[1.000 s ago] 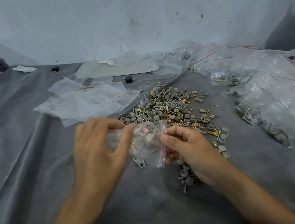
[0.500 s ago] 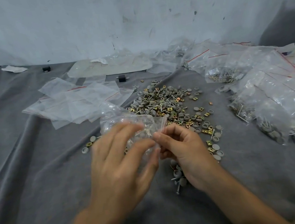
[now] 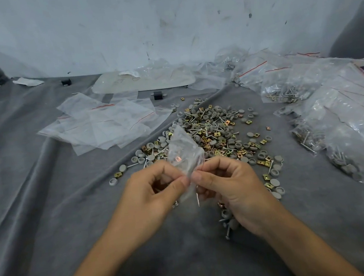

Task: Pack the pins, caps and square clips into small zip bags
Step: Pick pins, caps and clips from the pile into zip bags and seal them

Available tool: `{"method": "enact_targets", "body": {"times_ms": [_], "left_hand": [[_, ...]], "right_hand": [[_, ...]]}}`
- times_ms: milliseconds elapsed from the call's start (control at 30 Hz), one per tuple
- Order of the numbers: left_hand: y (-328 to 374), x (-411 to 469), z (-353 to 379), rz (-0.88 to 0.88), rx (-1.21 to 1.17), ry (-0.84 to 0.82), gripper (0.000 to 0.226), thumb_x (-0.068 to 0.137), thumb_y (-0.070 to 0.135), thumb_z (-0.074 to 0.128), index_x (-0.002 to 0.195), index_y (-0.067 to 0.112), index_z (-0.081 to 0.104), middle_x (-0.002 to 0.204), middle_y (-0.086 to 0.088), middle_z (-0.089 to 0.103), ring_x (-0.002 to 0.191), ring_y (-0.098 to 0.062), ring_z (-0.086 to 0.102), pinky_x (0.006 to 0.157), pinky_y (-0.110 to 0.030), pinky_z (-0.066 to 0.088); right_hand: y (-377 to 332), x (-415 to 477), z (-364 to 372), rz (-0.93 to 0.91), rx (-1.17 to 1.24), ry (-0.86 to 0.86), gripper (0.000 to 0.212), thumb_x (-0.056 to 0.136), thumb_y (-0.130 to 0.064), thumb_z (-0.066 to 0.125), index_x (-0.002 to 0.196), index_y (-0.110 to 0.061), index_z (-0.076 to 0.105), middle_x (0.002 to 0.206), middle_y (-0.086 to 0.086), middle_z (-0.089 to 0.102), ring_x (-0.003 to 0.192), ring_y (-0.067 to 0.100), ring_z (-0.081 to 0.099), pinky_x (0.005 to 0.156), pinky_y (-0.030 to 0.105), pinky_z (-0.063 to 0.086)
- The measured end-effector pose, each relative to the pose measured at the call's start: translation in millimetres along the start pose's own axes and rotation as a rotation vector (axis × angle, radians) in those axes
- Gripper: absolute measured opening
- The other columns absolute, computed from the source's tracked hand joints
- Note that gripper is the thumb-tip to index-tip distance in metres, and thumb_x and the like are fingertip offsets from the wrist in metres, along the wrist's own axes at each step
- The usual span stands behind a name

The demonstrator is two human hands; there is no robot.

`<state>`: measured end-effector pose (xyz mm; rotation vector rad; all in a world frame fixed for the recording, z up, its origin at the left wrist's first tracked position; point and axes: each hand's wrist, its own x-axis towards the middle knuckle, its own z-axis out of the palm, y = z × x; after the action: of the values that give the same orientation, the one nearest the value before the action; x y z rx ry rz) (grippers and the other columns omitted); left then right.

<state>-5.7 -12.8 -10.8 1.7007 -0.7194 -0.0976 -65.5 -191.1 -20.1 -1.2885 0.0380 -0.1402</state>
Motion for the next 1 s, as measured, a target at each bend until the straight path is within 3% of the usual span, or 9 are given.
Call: {"method": "enact_targets", "body": {"times_ms": [100, 167, 267, 400, 467, 667, 833, 933, 1000], "left_hand": [[0.3, -0.7, -5.8, 0.020, 0.140, 0.167, 0.013, 0.090, 0.038, 0.065, 0.085, 0.026, 0.063, 0.067, 0.006, 0.061, 0.059, -0.006, 0.054, 0.057, -0.029, 0.044], [0.7, -3.8, -5.9, 0.073, 0.383, 0.221, 0.014, 0.094, 0.044, 0.058, 0.089, 0.031, 0.057, 0.070, 0.013, 0.063, 0.059, -0.007, 0.057, 0.053, -0.021, 0.042], [2.2, -9.6, 3.4, 0.125, 0.545, 0.104, 0.010, 0.091, 0.047, 0.053, 0.094, 0.039, 0.049, 0.078, 0.016, 0.063, 0.065, -0.006, 0.061, 0.055, -0.021, 0.045], [2.8, -14.7, 14.6, 0.189, 0.605, -0.018, 0.023, 0.081, 0.041, 0.052, 0.103, 0.041, 0.046, 0.076, 0.015, 0.058, 0.069, -0.004, 0.058, 0.060, -0.036, 0.053], [6.8, -16.2, 17.4, 0.247, 0.612, -0.031, 0.028, 0.077, 0.035, 0.054, 0.104, 0.039, 0.045, 0.077, 0.017, 0.055, 0.068, -0.002, 0.055, 0.060, -0.034, 0.053], [16.8, -26.3, 27.2, 0.429, 0.544, 0.039, 0.027, 0.077, 0.023, 0.060, 0.102, 0.031, 0.053, 0.076, 0.018, 0.050, 0.067, 0.002, 0.047, 0.064, -0.016, 0.043], [12.5, -22.2, 21.4, 0.347, 0.692, 0.100, 0.038, 0.077, 0.034, 0.063, 0.113, 0.035, 0.049, 0.069, 0.031, 0.032, 0.067, -0.002, 0.049, 0.056, -0.017, 0.035], [15.4, -19.1, 16.4, 0.385, 0.714, 0.150, 0.036, 0.078, 0.032, 0.059, 0.113, 0.037, 0.055, 0.062, 0.024, 0.031, 0.063, -0.010, 0.054, 0.047, -0.025, 0.044], [16.3, -17.5, 11.7, 0.416, 0.701, 0.183, 0.033, 0.080, 0.030, 0.056, 0.113, 0.035, 0.058, 0.062, 0.020, 0.033, 0.059, -0.011, 0.053, 0.046, -0.027, 0.047]], "right_hand": [[-1.8, -0.7, -0.6, -0.017, -0.189, 0.104, 0.015, 0.075, -0.027, 0.087, 0.074, -0.023, 0.073, 0.068, 0.005, 0.067, 0.061, 0.014, 0.063, 0.054, 0.021, 0.051], [0.4, -0.8, 0.5, -0.050, -0.356, 0.171, 0.017, 0.075, -0.033, 0.080, 0.075, -0.024, 0.066, 0.068, 0.007, 0.064, 0.063, 0.016, 0.060, 0.052, 0.030, 0.051], [5.7, -1.5, 8.0, -0.110, -0.456, 0.141, 0.019, 0.079, -0.027, 0.073, 0.094, -0.028, 0.061, 0.085, 0.005, 0.070, 0.076, 0.017, 0.067, 0.069, 0.051, 0.057], [12.6, -1.5, 11.1, -0.144, -0.475, 0.144, 0.032, 0.088, -0.029, 0.077, 0.113, -0.037, 0.059, 0.092, 0.000, 0.075, 0.081, 0.022, 0.072, 0.068, 0.046, 0.059], [12.8, -0.5, 9.3, -0.177, -0.475, 0.149, 0.020, 0.090, -0.025, 0.072, 0.108, -0.031, 0.065, 0.091, 0.001, 0.075, 0.084, 0.025, 0.071, 0.071, 0.051, 0.058], [13.8, -0.8, 7.7, -0.196, -0.455, 0.121, 0.019, 0.101, -0.013, 0.060, 0.105, -0.027, 0.072, 0.093, 0.001, 0.075, 0.085, 0.020, 0.071, 0.073, 0.040, 0.056], [12.4, -1.9, 14.8, -0.093, -0.338, 0.004, 0.034, 0.101, -0.033, 0.046, 0.076, -0.023, 0.067, 0.067, -0.002, 0.063, 0.064, 0.012, 0.057, 0.057, 0.031, 0.047], [16.4, -1.8, 12.6, -0.094, -0.387, 0.016, 0.048, 0.097, -0.050, 0.045, 0.073, -0.011, 0.059, 0.061, 0.009, 0.053, 0.059, 0.018, 0.047, 0.052, 0.043, 0.038], [15.8, -2.6, 11.1, -0.164, -0.491, -0.008, 0.043, 0.093, -0.053, 0.050, 0.070, -0.019, 0.059, 0.056, -0.004, 0.047, 0.055, 0.012, 0.041, 0.049, 0.042, 0.033]]}}
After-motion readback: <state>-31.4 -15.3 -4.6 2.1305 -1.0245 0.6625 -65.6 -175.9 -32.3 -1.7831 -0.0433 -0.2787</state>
